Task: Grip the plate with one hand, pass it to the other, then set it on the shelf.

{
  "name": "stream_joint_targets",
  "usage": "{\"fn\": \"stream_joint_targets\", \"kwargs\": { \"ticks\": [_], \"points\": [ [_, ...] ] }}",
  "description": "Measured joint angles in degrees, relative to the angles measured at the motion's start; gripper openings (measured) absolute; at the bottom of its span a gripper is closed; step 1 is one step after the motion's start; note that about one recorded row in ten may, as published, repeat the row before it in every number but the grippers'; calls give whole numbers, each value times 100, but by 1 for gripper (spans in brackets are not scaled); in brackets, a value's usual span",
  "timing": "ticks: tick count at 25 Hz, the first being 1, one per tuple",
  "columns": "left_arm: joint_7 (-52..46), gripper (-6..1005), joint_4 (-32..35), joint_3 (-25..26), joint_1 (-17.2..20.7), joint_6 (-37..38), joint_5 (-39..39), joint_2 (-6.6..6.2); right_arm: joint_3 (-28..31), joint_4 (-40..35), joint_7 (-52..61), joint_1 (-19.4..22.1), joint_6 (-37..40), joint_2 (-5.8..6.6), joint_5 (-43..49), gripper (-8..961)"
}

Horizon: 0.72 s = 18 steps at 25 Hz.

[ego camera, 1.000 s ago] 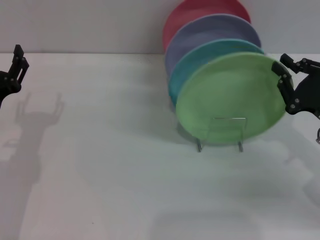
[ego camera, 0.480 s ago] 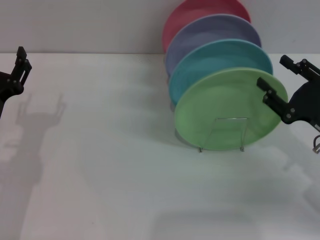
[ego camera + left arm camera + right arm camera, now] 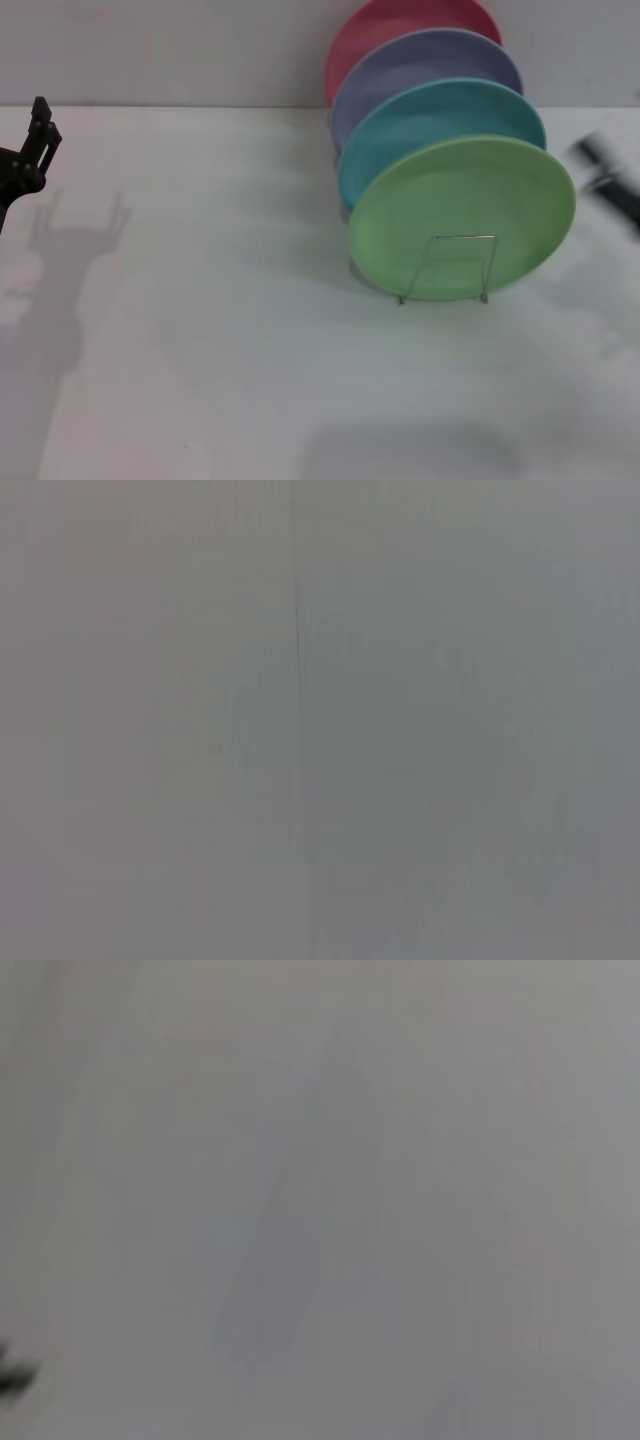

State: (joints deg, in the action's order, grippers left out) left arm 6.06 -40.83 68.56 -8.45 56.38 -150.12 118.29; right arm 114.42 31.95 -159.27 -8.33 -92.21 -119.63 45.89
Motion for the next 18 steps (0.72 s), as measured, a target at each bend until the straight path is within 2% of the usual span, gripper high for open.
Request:
{"fn": "stream_joint_targets", "kwargs": {
  "ticks": [3, 7, 11, 18],
  "points": [
    [0, 817, 21, 0, 4, 7, -1, 1, -100, -236, -183, 212, -582, -22, -1431, 813],
    [8, 817, 293, 0, -40, 82, 0, 12, -534, -597, -230, 339, -527, -25, -3464, 816],
    [6, 816, 490, -85, -94, 258, -1, 27, -505, -1089, -230, 223, 110, -24, -4544, 816],
    [0, 818, 642, -100, -135, 310, 7, 27, -503, -1375, -229, 99, 1000, -25, -5250, 817]
  ]
}}
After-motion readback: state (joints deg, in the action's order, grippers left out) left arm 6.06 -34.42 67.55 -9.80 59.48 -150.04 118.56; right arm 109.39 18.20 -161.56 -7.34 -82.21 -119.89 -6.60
